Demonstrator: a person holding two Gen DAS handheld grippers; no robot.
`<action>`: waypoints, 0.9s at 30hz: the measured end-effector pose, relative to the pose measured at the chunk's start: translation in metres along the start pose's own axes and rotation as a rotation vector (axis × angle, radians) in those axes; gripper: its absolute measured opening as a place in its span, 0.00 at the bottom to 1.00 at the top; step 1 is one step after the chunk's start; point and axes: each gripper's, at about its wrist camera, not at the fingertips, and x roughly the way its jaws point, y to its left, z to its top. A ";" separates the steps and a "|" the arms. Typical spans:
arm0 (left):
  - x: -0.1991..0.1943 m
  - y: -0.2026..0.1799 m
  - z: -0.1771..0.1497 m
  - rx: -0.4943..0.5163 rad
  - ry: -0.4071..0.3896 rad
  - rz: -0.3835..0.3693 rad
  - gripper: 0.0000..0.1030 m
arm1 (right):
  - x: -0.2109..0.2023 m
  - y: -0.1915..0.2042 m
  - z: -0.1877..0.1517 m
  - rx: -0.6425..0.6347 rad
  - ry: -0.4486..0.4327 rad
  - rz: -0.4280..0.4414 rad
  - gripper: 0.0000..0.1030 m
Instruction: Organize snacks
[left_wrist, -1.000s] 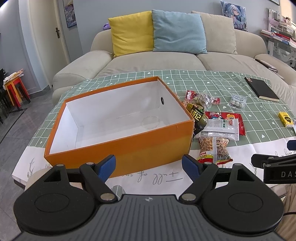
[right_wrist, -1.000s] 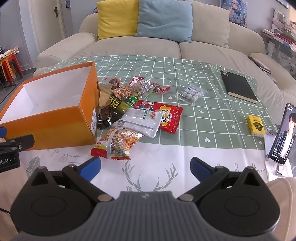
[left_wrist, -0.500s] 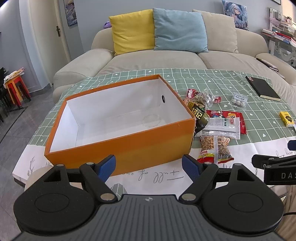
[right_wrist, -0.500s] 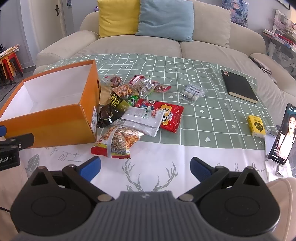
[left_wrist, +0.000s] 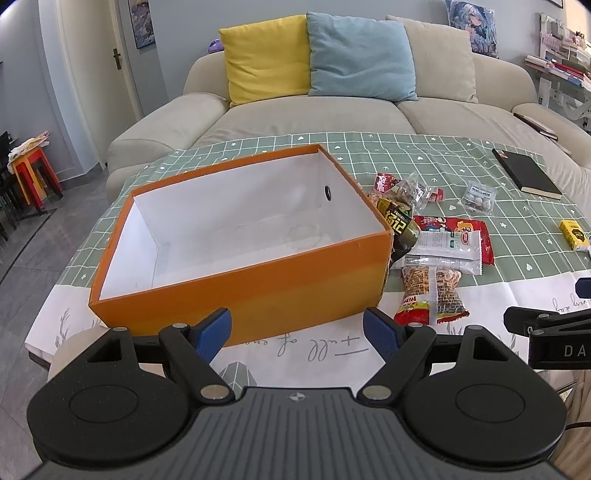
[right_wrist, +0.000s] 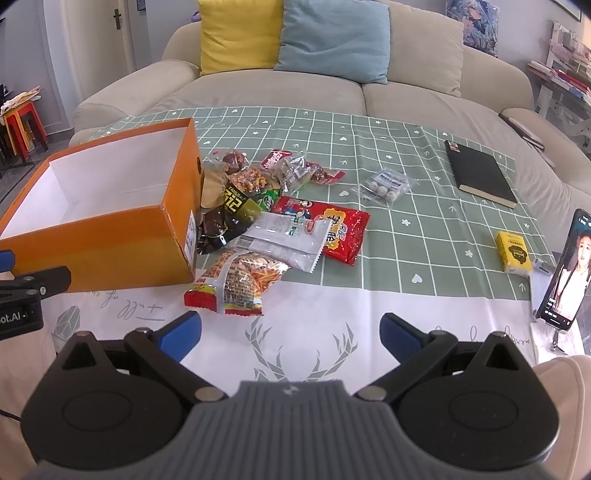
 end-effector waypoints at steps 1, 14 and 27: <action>0.000 0.000 0.000 0.000 0.001 0.000 0.92 | 0.000 0.000 0.000 0.000 0.001 0.000 0.96; 0.002 -0.001 0.001 -0.004 0.013 -0.003 0.92 | 0.000 0.000 -0.001 -0.005 0.006 0.001 0.96; 0.011 -0.003 0.001 -0.004 0.036 -0.131 0.81 | 0.004 -0.001 -0.003 -0.021 -0.024 0.021 0.96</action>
